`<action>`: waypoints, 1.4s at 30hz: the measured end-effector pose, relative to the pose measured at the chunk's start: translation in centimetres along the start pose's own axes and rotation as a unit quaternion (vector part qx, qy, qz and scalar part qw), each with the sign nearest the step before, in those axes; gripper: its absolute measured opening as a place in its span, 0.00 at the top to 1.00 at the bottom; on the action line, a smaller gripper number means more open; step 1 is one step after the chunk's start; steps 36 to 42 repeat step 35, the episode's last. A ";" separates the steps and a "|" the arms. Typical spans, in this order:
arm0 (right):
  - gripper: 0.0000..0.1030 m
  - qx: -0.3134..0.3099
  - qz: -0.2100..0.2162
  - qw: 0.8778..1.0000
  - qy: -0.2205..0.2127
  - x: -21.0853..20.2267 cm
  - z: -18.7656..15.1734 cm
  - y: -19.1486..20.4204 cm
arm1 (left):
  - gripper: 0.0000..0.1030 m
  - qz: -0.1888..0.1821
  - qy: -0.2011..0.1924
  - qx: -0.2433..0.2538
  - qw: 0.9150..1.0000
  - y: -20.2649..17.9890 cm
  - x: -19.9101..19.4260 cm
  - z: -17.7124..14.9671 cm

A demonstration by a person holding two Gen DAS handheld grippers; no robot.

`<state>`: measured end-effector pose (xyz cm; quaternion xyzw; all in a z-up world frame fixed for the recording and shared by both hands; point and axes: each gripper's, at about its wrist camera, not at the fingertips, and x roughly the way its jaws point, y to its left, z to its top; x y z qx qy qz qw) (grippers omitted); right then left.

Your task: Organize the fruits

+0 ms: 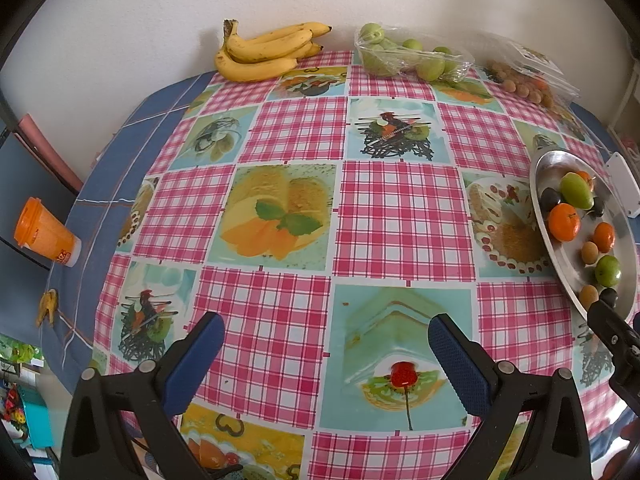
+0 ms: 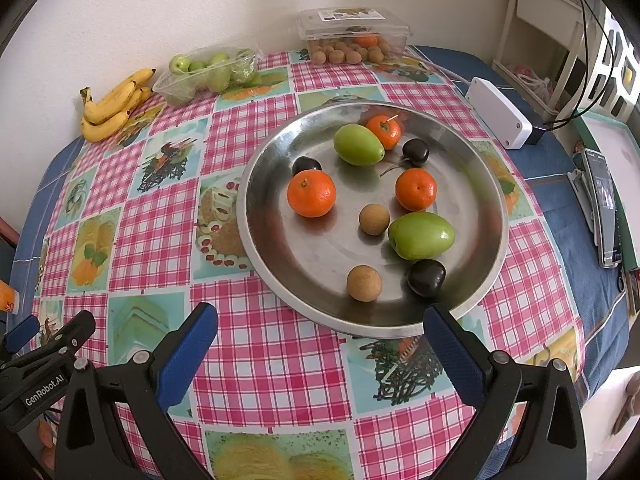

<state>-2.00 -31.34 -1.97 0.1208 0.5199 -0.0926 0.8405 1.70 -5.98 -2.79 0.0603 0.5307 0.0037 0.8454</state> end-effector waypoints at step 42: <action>0.01 0.000 0.000 1.000 0.004 0.2 0.0 -0.2 | 0.00 0.003 -0.007 -0.001 1.000 0.0 -0.3 0.0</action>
